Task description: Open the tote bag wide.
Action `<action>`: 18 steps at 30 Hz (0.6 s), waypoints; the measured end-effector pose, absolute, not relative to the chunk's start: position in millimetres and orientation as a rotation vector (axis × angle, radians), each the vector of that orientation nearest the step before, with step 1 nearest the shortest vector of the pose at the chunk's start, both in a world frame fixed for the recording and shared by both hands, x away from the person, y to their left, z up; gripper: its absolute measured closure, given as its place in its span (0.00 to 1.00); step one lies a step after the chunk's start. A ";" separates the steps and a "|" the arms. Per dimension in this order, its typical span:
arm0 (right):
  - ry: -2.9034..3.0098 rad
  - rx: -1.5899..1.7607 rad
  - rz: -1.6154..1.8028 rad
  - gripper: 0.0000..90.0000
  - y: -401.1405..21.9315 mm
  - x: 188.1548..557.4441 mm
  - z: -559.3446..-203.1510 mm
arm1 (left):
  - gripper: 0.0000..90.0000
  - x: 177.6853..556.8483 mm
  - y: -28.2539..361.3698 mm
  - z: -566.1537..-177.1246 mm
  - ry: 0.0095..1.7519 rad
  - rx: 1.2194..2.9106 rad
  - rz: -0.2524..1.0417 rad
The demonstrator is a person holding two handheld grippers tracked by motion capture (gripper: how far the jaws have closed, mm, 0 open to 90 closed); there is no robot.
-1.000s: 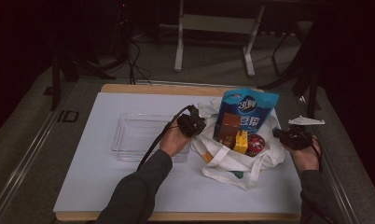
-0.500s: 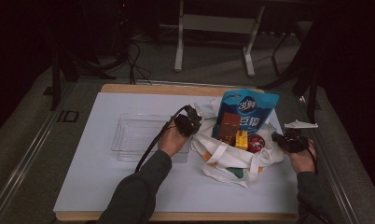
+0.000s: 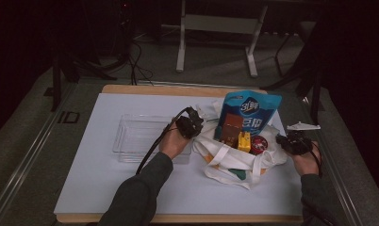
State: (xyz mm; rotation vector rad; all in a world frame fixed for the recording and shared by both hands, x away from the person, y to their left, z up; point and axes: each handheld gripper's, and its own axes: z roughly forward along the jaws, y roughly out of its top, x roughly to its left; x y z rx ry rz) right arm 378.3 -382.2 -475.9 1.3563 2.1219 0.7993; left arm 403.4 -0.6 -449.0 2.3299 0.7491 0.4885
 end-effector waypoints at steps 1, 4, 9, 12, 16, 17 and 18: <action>2.117 1.355 0.801 0.92 -382.4 376.7 -474.3 | 0.90 401.3 0.3 -447.5 0.728 2.320 0.483; 2.107 1.336 0.798 0.89 -382.0 371.9 -468.7 | 0.84 396.9 2.2 -442.5 0.722 2.303 0.492; 2.101 1.293 0.783 0.80 -379.7 363.0 -456.0 | 0.75 391.1 7.2 -431.9 0.700 2.260 0.499; 2.091 1.284 0.796 0.76 -379.0 357.0 -448.1 | 0.72 386.6 9.3 -425.0 0.696 2.227 0.523; 2.070 1.258 0.837 0.73 -377.5 346.3 -439.2 | 0.71 380.3 9.1 -416.7 0.676 2.194 0.542; 2.062 1.258 0.859 0.73 -377.3 343.1 -437.1 | 0.71 378.3 8.1 -415.1 0.666 2.189 0.545; 2.060 1.259 0.889 0.72 -377.1 340.1 -435.6 | 0.71 376.1 7.0 -413.7 0.656 2.186 0.551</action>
